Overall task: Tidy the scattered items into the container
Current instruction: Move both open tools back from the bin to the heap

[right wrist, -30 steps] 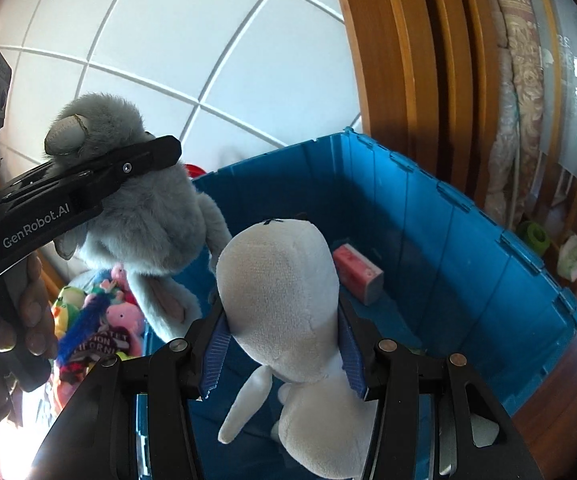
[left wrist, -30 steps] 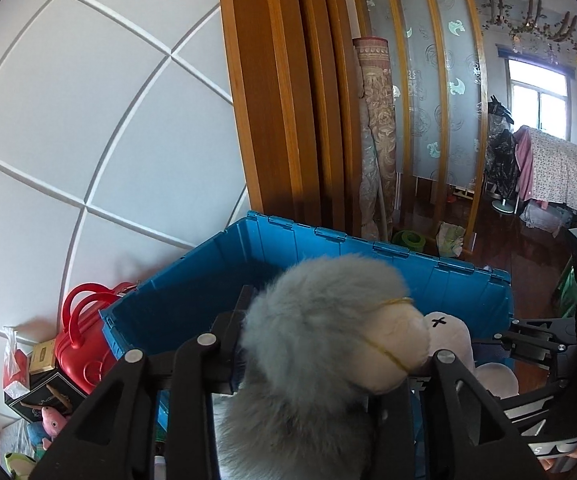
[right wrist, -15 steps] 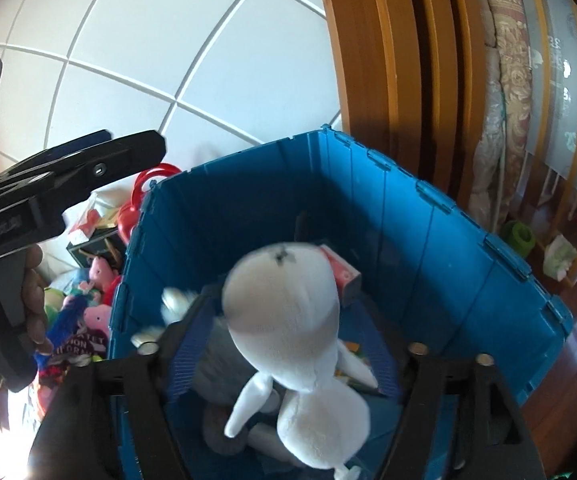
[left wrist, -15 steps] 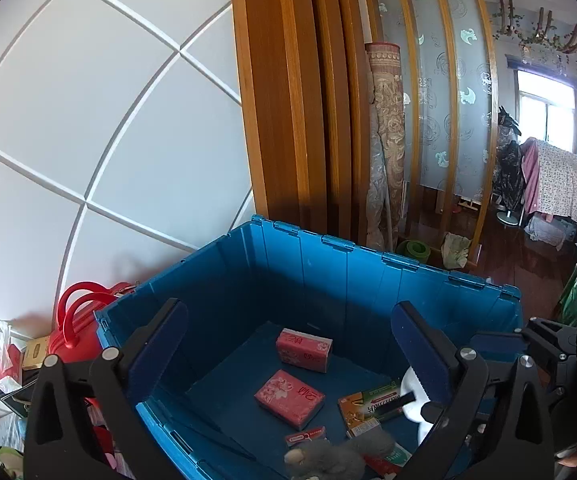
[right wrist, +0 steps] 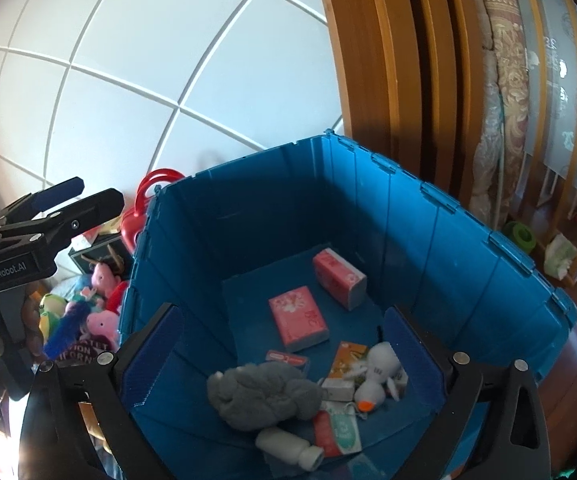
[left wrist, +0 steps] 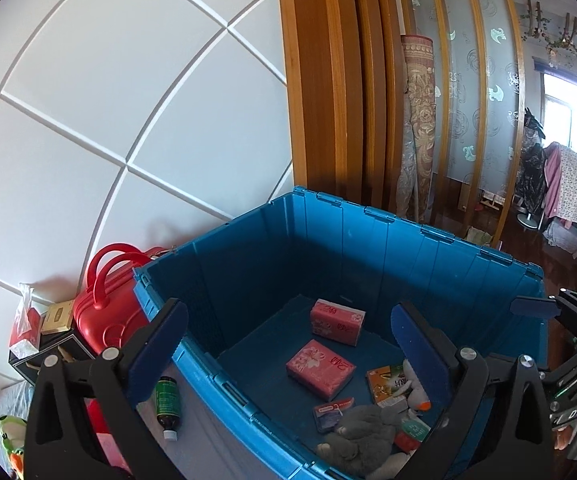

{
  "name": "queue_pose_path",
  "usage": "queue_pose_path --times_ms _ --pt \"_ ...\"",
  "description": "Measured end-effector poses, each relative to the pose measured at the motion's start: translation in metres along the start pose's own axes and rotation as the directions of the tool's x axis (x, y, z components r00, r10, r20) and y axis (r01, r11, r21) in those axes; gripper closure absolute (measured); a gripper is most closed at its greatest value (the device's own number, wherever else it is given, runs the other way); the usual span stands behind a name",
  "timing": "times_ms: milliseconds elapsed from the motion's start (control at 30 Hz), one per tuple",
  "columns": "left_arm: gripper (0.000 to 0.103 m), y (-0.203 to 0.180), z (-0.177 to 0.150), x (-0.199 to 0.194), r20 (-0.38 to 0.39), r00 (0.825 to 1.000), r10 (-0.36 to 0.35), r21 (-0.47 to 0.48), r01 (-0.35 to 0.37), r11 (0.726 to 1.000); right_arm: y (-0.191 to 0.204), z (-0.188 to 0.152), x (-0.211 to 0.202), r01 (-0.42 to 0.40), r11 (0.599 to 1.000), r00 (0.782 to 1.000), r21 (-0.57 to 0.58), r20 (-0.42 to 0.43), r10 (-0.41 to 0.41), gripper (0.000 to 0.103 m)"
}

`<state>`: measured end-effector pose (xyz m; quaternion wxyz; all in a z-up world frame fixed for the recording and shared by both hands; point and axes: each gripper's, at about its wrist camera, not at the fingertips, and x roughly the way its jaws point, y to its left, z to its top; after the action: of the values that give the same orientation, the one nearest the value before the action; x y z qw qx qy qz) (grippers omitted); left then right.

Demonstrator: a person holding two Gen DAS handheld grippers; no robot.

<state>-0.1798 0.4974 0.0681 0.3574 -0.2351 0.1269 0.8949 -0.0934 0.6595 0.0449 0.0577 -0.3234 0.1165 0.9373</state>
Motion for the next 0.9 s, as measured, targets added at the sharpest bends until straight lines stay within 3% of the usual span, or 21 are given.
queue_pose_path --times_ms 467,900 --pt "0.000 0.077 -0.073 -0.085 -0.018 0.990 0.141 -0.112 -0.142 0.983 0.096 -0.017 -0.007 -0.138 0.983 0.990 -0.119 0.002 0.140 0.001" --pt "0.000 0.156 -0.175 -0.172 -0.118 0.959 0.257 -0.201 -0.276 0.940 0.218 -0.056 -0.001 -0.268 0.938 0.963 -0.221 -0.072 0.258 0.001"
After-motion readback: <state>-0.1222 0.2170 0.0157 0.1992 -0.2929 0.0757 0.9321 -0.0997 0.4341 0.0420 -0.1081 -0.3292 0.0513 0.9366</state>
